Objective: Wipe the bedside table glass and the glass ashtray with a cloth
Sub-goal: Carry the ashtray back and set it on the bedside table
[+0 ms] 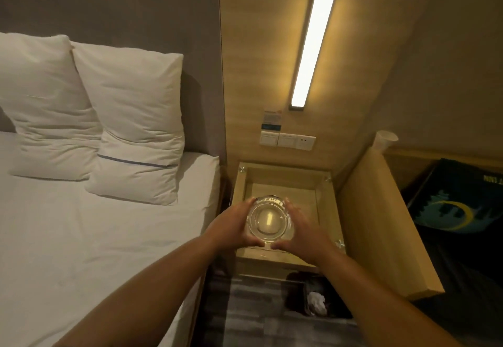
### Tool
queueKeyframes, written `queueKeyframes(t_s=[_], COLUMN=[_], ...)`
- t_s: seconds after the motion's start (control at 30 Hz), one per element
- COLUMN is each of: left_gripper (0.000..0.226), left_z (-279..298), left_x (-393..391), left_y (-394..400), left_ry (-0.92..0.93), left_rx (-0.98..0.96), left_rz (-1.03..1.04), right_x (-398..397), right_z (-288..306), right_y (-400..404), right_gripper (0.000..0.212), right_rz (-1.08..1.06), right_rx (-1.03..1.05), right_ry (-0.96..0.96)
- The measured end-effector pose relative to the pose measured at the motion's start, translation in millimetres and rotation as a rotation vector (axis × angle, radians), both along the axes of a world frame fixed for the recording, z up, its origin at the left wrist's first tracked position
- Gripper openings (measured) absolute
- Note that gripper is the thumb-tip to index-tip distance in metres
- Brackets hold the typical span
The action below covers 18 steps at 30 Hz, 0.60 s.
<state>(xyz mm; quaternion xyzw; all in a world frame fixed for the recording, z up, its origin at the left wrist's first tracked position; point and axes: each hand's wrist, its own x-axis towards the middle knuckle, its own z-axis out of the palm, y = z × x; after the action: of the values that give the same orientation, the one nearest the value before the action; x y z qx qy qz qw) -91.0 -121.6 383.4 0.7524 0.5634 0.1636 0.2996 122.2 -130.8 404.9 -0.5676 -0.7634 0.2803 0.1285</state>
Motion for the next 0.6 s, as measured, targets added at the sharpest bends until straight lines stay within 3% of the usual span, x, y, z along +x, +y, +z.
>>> queueKeyframes(t_s=[0.27, 0.6], left_gripper=[0.115, 0.104], left_z=[-43.0, -93.4], left_x=[-12.7, -19.6], left_y=[115.6, 268.0], left_ry=[0.043, 0.025], left_rx=[-0.048, -0.105], left_rz=[0.079, 0.164], right_x=[-10.1, -25.8], right_z=[-36.3, -108.8], right_y=[129.5, 311.8], right_gripper=[0.115, 0.119], right_rz=[0.065, 0.182], right_rx=[-0.017, -0.106], right_ry=[-0.002, -0.040])
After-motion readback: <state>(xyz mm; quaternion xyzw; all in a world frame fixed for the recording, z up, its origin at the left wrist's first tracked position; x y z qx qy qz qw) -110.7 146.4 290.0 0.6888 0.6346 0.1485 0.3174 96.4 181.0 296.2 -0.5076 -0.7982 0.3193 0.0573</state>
